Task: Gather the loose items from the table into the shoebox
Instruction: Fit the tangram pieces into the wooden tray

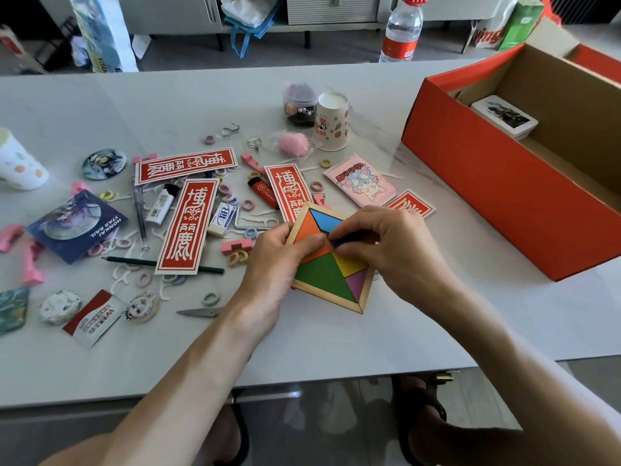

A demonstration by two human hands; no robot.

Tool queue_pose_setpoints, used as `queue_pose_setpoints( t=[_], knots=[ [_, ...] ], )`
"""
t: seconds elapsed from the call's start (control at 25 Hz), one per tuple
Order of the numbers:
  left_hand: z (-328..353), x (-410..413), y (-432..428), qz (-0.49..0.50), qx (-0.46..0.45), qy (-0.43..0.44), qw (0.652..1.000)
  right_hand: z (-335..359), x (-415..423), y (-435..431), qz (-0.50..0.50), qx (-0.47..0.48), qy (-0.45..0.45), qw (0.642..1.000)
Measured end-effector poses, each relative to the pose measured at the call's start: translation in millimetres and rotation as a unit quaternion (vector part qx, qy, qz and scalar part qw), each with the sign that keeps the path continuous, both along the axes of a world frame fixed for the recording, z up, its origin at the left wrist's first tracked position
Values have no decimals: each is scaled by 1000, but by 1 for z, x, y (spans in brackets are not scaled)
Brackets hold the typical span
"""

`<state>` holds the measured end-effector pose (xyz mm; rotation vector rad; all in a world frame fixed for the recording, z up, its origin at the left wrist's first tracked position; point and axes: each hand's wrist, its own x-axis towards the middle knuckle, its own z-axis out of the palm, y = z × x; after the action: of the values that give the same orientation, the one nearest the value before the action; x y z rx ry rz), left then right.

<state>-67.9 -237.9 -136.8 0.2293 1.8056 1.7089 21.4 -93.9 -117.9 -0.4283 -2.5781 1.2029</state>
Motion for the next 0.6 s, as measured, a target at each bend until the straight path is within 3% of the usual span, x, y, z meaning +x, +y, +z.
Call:
queue_pose_setpoints(
  t=[0.16,0.4,0.6],
  knots=[
    [0,0,0,2,2,-3,1000,-6,-1,-1,16,68,26,997],
    [1,1,0,-2,13,-18,1000,-7,-2,-2,2,65,39,997],
    [3,1,0,0,23,-27,999,-5,-2,2,-120,-1,39,992]
  ],
)
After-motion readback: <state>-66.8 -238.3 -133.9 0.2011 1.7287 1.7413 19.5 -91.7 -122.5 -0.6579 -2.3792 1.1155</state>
